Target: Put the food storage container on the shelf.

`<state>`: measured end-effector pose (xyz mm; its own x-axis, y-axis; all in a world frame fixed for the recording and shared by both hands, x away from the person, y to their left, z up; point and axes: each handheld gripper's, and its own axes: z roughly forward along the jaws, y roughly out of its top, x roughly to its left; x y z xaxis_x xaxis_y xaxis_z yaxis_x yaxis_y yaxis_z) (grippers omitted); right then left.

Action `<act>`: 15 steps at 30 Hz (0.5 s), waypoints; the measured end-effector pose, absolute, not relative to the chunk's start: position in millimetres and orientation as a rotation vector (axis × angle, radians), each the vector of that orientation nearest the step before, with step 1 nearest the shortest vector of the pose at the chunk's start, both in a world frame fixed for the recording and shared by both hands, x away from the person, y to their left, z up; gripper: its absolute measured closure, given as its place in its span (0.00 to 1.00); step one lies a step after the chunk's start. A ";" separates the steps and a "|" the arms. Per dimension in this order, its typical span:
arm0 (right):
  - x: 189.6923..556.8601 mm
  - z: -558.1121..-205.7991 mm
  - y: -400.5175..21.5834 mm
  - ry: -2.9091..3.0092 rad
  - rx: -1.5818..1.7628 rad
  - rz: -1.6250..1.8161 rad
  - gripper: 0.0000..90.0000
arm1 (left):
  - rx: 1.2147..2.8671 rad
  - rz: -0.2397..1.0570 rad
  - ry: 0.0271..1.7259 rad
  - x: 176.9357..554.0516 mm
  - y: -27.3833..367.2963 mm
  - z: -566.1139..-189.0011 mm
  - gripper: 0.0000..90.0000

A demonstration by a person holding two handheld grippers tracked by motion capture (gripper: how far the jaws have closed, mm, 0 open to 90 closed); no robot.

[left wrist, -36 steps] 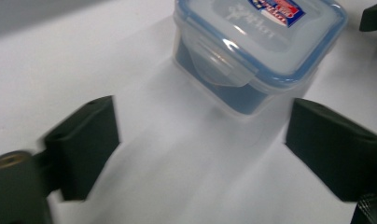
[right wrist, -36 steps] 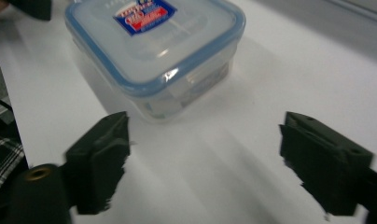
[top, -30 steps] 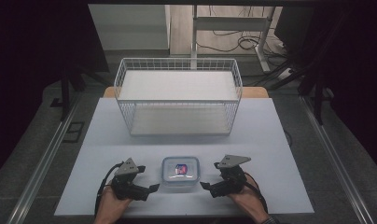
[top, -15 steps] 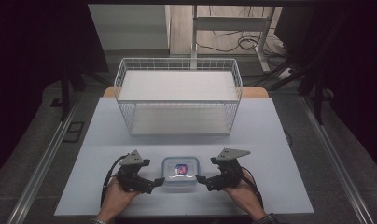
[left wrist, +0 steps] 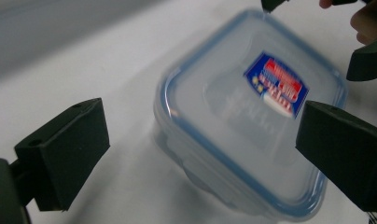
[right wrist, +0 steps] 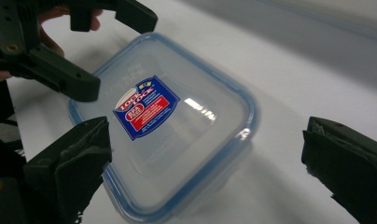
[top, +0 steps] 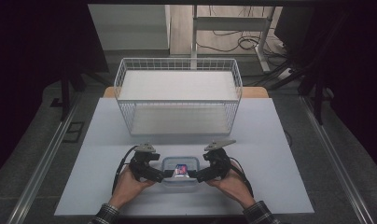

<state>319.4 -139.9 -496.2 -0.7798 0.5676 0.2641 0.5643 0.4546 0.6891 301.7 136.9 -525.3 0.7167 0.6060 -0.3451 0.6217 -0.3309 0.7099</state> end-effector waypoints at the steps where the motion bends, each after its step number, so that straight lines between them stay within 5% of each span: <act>1: 320.2 -499.2 -138.2 2.690 1.053 1.264 0.02 | 2.014 -0.053 0.940 301.2 137.2 -527.0 0.02; 5: 320.1 -508.8 -135.1 2.757 1.085 1.238 0.08 | 1.995 -0.178 0.938 297.7 133.1 -531.6 0.08; 10: 316.9 -509.7 -138.1 2.795 1.125 1.282 0.19 | 2.011 -0.185 0.957 289.6 135.2 -529.3 0.13; 15: 312.4 -507.7 -150.0 2.794 1.153 1.326 0.33 | 1.969 -0.216 0.962 281.2 147.9 -527.2 0.32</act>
<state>312.4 -150.0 -507.7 -0.7447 0.5242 0.4130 0.6515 0.4369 0.6203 281.2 147.9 -527.2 0.6810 0.5420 -0.4924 0.7007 -0.2868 0.6533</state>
